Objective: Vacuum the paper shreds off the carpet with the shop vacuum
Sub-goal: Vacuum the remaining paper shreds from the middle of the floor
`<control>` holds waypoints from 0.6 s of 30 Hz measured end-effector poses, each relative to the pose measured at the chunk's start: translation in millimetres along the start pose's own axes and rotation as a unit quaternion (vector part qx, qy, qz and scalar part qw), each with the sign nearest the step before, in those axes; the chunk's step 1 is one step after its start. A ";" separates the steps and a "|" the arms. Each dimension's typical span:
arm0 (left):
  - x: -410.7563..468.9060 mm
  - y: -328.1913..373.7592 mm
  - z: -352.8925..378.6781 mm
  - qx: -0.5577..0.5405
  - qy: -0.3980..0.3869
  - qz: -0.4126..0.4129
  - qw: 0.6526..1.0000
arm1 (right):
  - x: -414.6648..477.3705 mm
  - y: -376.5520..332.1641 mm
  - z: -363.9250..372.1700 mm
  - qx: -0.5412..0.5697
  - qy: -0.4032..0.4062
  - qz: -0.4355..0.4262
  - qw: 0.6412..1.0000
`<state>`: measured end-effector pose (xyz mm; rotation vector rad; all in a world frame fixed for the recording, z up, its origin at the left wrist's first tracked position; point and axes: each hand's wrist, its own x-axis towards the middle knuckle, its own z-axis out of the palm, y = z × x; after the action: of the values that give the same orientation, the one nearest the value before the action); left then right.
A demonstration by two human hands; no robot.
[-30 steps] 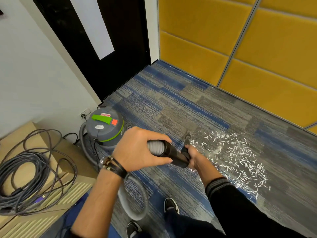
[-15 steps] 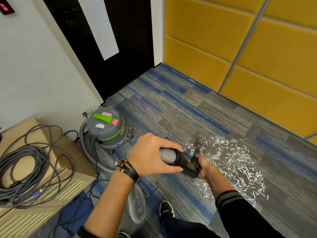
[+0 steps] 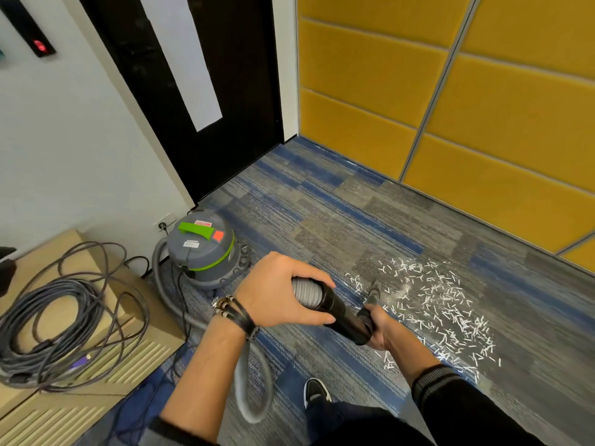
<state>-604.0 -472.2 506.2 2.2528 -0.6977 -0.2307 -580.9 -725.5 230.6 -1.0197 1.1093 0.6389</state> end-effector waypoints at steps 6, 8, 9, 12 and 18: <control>-54.9 1.5 3.2 0.021 0.034 -0.009 0.999 | -15.6 29.9 33.3 -0.050 -0.032 -0.015 0.998; -65.2 1.6 1.5 0.026 0.042 -0.010 0.999 | -27.7 39.9 45.9 -0.034 -0.038 -0.014 0.999; -69.4 1.3 1.1 0.022 0.043 -0.015 0.999 | -32.0 44.4 48.4 -0.034 -0.037 -0.019 0.999; -82.6 2.7 7.2 -0.001 0.041 -0.028 0.999 | -37.1 56.5 37.4 -0.040 -0.030 -0.025 0.998; -92.1 16.9 31.2 0.019 0.016 -0.030 0.999 | -32.3 73.1 -1.1 -0.026 -0.015 0.006 1.000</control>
<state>-699.3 -450.4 492.1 2.3112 -0.6225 -0.2114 -654.0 -693.6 235.9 -1.0461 1.0782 0.6946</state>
